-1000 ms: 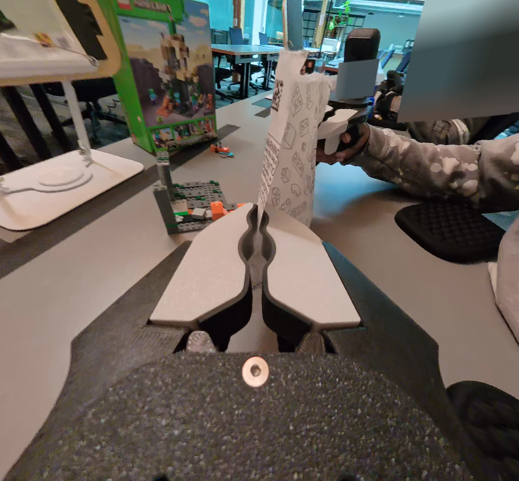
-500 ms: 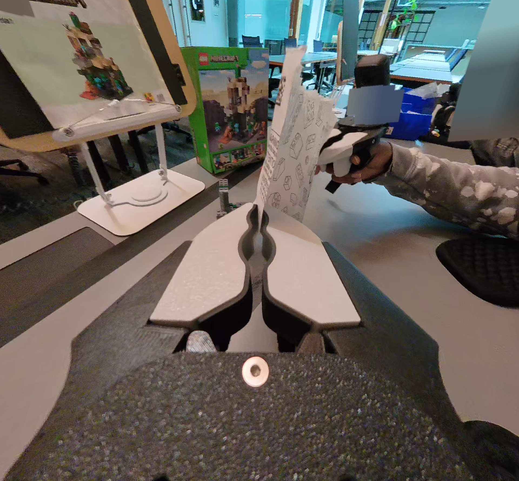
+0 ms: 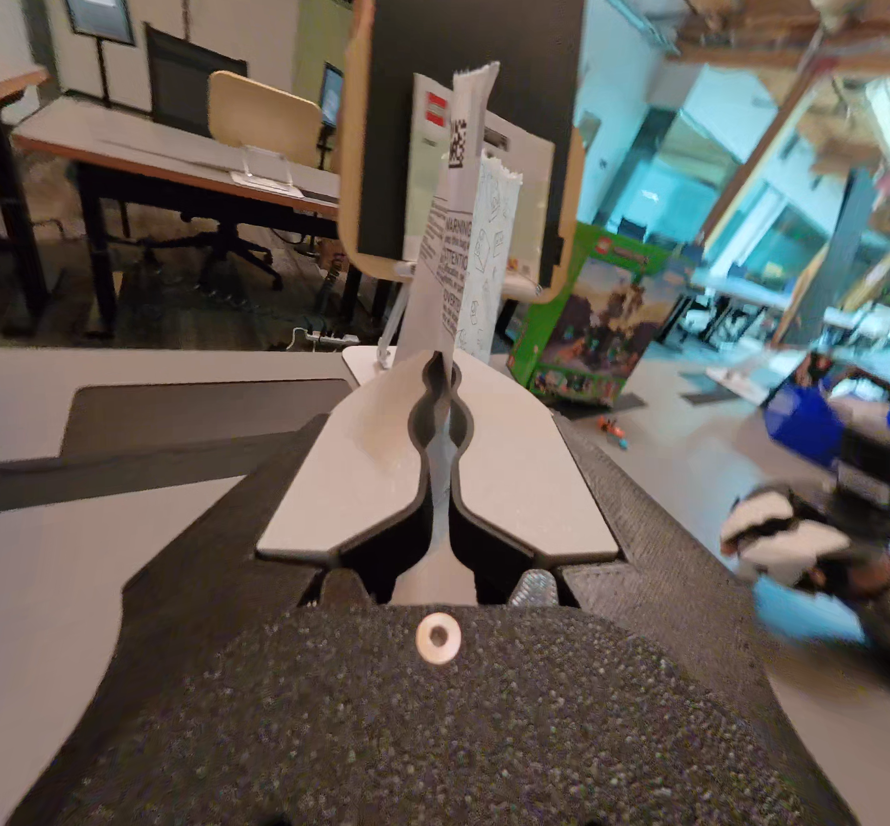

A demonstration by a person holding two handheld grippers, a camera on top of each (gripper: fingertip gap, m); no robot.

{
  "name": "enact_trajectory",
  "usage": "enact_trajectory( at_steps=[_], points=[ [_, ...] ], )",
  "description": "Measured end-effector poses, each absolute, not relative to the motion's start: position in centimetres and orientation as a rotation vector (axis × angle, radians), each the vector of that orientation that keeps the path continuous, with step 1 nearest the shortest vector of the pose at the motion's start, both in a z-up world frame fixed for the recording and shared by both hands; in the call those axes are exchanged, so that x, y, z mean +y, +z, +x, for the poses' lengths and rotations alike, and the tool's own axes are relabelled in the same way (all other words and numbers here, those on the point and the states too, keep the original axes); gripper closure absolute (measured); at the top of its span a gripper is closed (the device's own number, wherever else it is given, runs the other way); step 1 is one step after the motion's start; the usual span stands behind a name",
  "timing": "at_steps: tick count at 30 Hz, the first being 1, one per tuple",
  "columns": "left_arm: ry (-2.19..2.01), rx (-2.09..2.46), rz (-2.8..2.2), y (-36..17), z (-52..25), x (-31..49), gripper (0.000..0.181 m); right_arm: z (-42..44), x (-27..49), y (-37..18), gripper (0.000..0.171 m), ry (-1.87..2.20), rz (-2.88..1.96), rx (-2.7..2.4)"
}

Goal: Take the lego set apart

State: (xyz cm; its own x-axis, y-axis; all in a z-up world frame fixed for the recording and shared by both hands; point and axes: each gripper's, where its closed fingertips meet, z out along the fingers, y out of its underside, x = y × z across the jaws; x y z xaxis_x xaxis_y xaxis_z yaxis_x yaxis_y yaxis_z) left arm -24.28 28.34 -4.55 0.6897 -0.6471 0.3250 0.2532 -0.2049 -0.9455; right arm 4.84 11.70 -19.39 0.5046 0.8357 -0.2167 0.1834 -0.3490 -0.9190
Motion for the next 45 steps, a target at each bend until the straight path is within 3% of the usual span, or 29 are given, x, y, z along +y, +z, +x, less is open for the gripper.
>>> enact_trajectory(
  at_steps=[6, 9, 14, 18, 24, 38, 45],
  points=[
    [-1.031, -0.107, -1.629, -11.5, -26.1, 34.6, 0.181, 5.2, 11.3, -19.3, 0.158, 0.873, -1.822, -0.856],
    [-0.896, -0.175, -1.757, -17.0, -27.0, 36.6, 0.181, 5.5, 11.2, -19.3, 0.158, 0.865, -1.821, -0.851],
    [-0.621, -0.142, -1.848, -18.9, -28.9, 37.5, 0.181, 6.0, 11.0, -19.2, 0.159, 0.832, -1.798, -0.866],
    [-0.428, -0.103, -1.923, -19.1, -30.0, 37.6, 0.177, 5.8, 11.1, -19.4, 0.159, 0.843, -1.798, -0.868],
    [-0.098, 0.001, -1.92, -16.7, -32.0, 36.7, 0.139, 5.6, 10.9, -19.7, 0.159, 0.822, -1.8, -0.891],
    [0.109, 0.268, -1.947, -5.9, -35.9, 35.3, 0.126, 5.1, 10.8, -21.5, 0.159, 0.85, -1.851, -0.903],
    [0.313, 0.529, -2.185, -12.5, -39.2, 39.5, 0.113, 5.1, 10.8, -21.5, 0.159, 0.849, -1.854, -0.9]
  ],
)
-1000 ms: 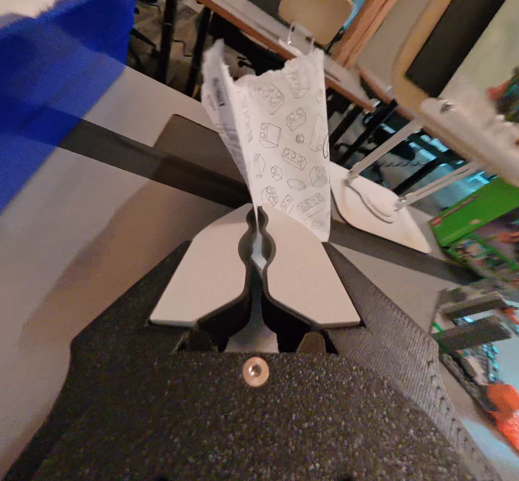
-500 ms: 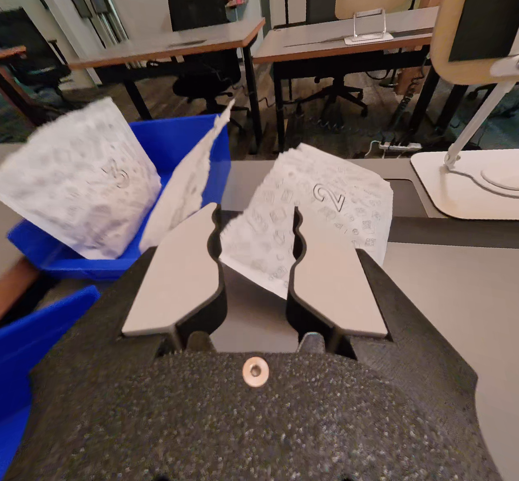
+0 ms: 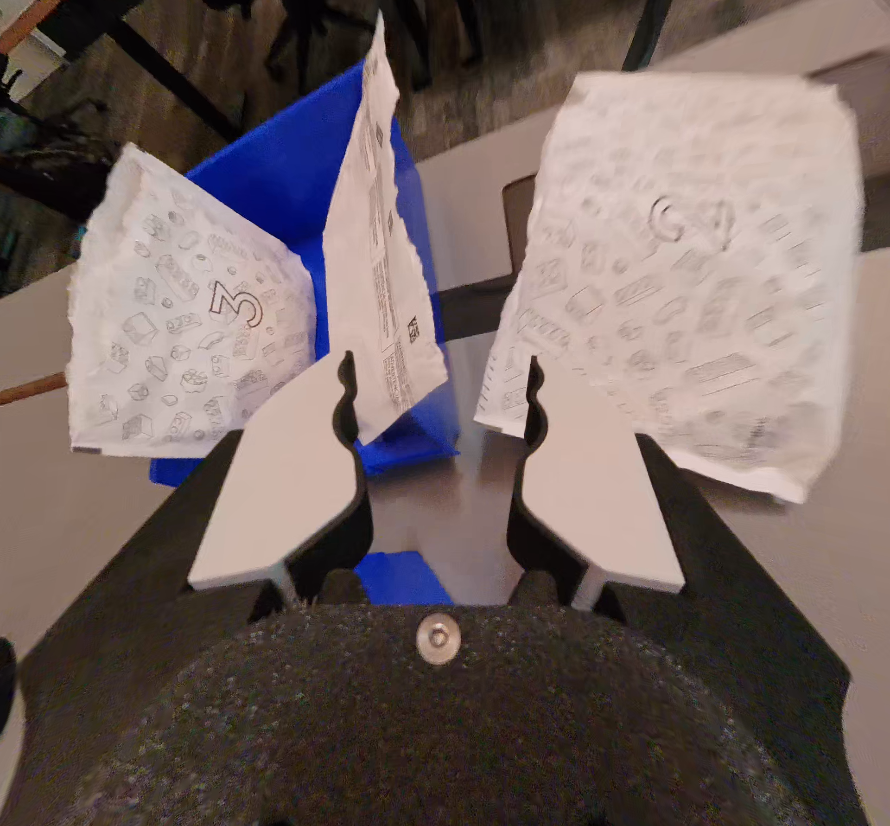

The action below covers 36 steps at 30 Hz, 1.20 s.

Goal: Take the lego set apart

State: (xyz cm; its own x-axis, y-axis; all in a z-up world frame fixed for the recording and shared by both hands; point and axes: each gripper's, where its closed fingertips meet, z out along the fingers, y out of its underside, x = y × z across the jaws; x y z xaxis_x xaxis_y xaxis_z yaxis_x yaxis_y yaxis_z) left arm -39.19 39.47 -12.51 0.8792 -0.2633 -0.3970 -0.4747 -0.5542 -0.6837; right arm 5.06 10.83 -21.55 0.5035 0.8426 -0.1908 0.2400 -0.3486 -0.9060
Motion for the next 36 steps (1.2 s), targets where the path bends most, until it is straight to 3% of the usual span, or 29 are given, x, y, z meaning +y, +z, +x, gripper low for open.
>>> enact_trajectory(
  at_steps=[7, 9, 10, 11, 16, 23, 30, 36],
  points=[
    [0.528, 0.604, -2.217, -16.3, -41.3, 43.7, 0.124, 6.0, 11.1, -21.6, 0.159, 0.85, -1.866, -0.845],
    [0.589, 0.633, -2.231, -16.6, -41.9, 44.2, 0.153, 6.3, 11.2, -21.6, 0.159, 0.855, -1.865, -0.827],
    [0.623, 0.633, -2.219, -16.3, -42.3, 44.4, 0.178, 6.4, 11.2, -21.5, 0.159, 0.858, -1.863, -0.821],
    [0.62, 0.639, -2.209, -16.0, -42.4, 44.6, 0.181, 6.4, 11.2, -21.4, 0.159, 0.861, -1.861, -0.817],
    [0.63, 0.613, -2.165, -12.3, -43.8, 44.6, 0.18, 6.3, 11.1, -21.6, 0.159, 0.868, -1.865, -0.826],
    [0.54, 0.592, -2.006, -1.5, -43.3, 42.4, 0.18, 6.0, 10.8, -21.3, 0.159, 0.868, -1.856, -0.84],
    [0.343, 0.772, -1.825, 6.4, -36.8, 35.9, 0.181, 5.5, 10.5, -20.0, 0.159, 0.85, -1.811, -0.857],
    [0.114, 0.977, -1.721, 7.5, -29.7, 27.6, 0.181, 5.2, 10.1, -17.5, 0.158, 0.852, -1.705, -0.858]
  ],
)
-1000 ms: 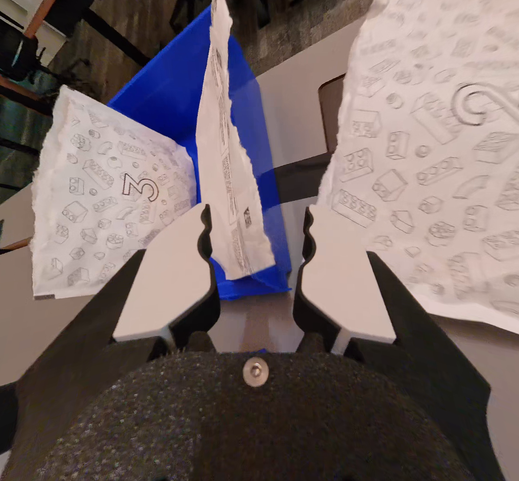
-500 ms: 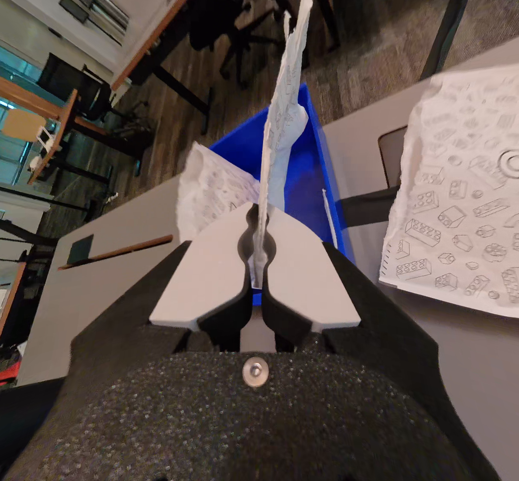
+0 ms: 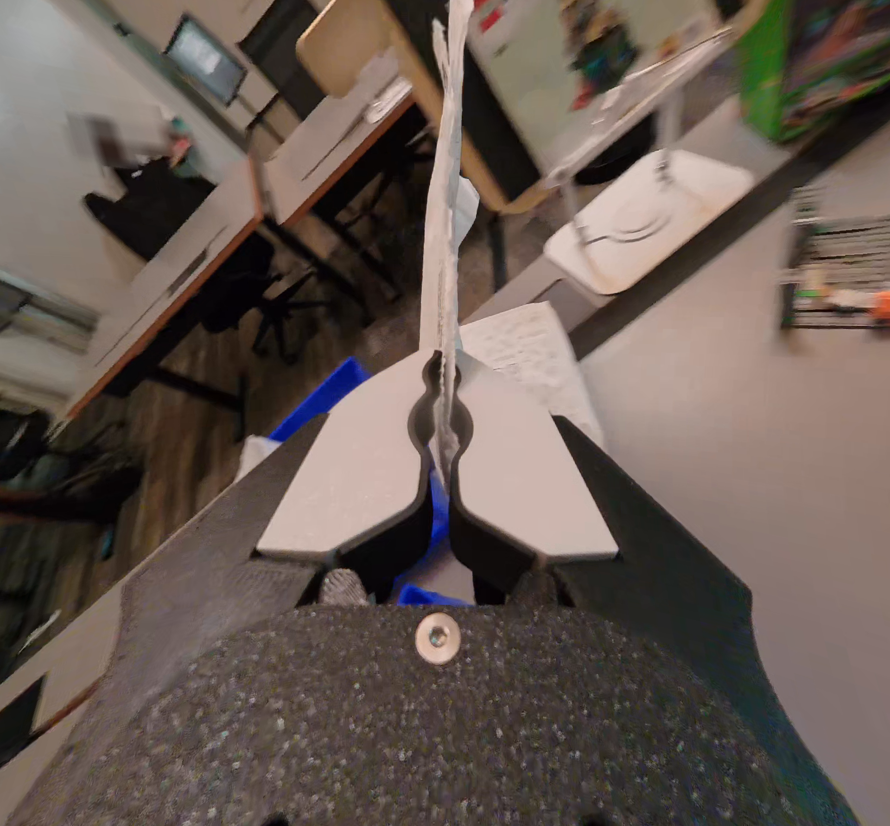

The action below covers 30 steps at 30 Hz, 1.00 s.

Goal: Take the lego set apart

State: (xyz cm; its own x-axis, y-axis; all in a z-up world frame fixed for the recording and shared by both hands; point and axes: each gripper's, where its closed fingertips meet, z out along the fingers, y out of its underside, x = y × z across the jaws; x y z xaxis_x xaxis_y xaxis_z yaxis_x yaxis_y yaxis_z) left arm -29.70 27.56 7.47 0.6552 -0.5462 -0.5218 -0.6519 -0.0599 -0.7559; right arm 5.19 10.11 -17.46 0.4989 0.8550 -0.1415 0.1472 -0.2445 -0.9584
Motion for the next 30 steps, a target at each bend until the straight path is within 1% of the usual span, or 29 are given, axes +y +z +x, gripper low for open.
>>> enact_trajectory(
  at_steps=[3, 5, 11, 14, 16, 17, 18, 19, 20, 21, 25, 28, 30],
  points=[
    [-0.078, 1.125, -1.682, 6.2, -26.2, 23.0, 0.18, 4.9, 10.2, -15.0, 0.156, 0.826, -1.63, -0.849],
    [-0.202, 1.244, -1.655, 4.8, -24.1, 20.0, 0.18, 4.5, 10.2, -13.0, 0.151, 0.783, -1.58, -0.862],
    [-0.531, 1.543, -1.579, -0.7, -19.9, 12.6, 0.181, 1.8, 10.5, -7.2, 0.116, 0.586, -1.482, -0.966],
    [-0.644, 1.616, -1.532, -3.0, -18.7, 10.4, 0.181, 0.4, 10.1, -5.6, 0.106, 0.539, -1.449, -1.004],
    [-0.753, 1.631, -1.529, -4.2, -18.1, 9.3, 0.181, -0.6, 9.5, -5.9, 0.104, 0.58, -1.452, -1.041],
    [-0.797, 1.633, -1.529, -4.8, -17.9, 9.0, 0.181, -1.1, 9.0, -6.5, 0.105, 0.62, -1.455, -1.065],
    [-0.824, 1.629, -1.534, -5.4, -17.7, 8.9, 0.181, -1.8, 8.2, -7.1, 0.114, 0.672, -1.454, -1.105],
    [-0.841, 1.628, -1.544, -6.1, -17.6, 8.8, 0.181, -2.4, 7.3, -7.8, 0.137, 0.714, -1.447, -1.147],
    [-0.855, 1.624, -1.552, -6.7, -17.5, 8.8, 0.181, -2.7, 6.9, -8.3, 0.166, 0.718, -1.434, -1.163],
    [-0.854, 1.613, -1.559, -7.2, -17.5, 9.0, 0.181, -2.8, 6.6, -8.7, 0.171, 0.713, -1.426, -1.171],
    [-0.89, 1.529, -1.567, -7.9, -17.3, 9.3, 0.181, -2.7, 5.3, -9.9, 0.171, 0.827, -1.449, -1.19],
    [-0.87, 1.546, -1.561, -9.5, -17.2, 8.8, 0.179, -2.1, 5.3, -10.5, 0.171, 0.886, -1.466, -1.154],
    [-0.866, 1.53, -1.569, -10.6, -17.1, 8.7, 0.167, -1.7, 5.2, -10.6, 0.171, 0.945, -1.46, -1.124]
  ],
)
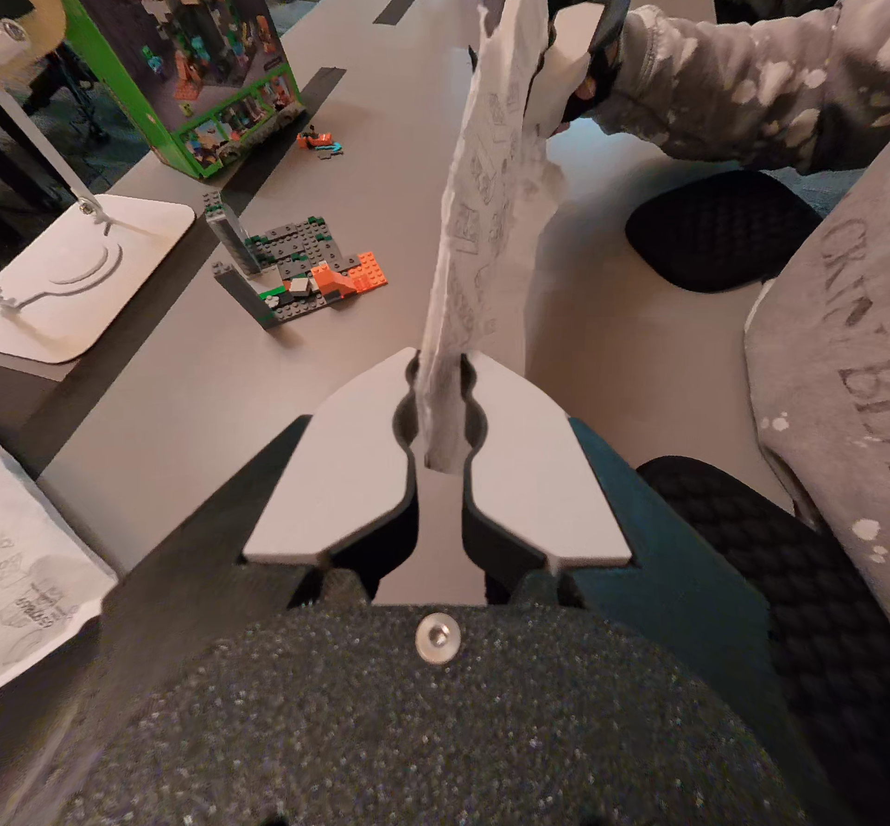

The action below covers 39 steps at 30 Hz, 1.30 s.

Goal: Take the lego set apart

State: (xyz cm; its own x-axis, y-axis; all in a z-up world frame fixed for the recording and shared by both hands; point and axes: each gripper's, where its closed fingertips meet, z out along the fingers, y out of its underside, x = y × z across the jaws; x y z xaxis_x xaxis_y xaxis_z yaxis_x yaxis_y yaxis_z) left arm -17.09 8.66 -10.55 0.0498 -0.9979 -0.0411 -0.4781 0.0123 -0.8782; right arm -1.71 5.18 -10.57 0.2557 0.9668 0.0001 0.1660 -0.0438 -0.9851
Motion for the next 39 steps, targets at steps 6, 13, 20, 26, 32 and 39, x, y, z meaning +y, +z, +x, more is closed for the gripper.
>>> enact_trajectory(
  at_steps=[6, 13, 20, 26, 32, 39],
  points=[
    [-0.899, 1.45, -1.566, -13.0, -16.3, 8.2, 0.166, -1.0, 4.5, -10.9, 0.171, 1.077, -1.43, -1.085],
    [-0.953, 1.414, -1.547, -13.4, -15.4, 6.9, 0.181, 0.0, 5.0, -11.4, 0.171, 1.114, -1.462, -1.039],
    [-1.1, 1.316, -1.581, -13.4, -15.4, 6.9, 0.181, 0.3, 5.0, -12.3, 0.171, 1.074, -1.535, -1.006],
    [-1.097, 1.323, -1.535, -13.0, -15.2, 6.1, 0.181, 0.8, 4.9, -13.4, 0.171, 1.01, -1.605, -1.011],
    [-1.044, 1.351, -1.585, -15.2, -14.8, 5.8, 0.172, 2.9, 4.2, -14.9, 0.171, 1.049, -1.806, -0.921],
    [-1.003, 1.305, -1.627, -16.2, -15.0, 6.8, 0.175, 12.0, 4.0, -17.3, 0.171, 0.973, -2.079, -0.659]
  ],
)
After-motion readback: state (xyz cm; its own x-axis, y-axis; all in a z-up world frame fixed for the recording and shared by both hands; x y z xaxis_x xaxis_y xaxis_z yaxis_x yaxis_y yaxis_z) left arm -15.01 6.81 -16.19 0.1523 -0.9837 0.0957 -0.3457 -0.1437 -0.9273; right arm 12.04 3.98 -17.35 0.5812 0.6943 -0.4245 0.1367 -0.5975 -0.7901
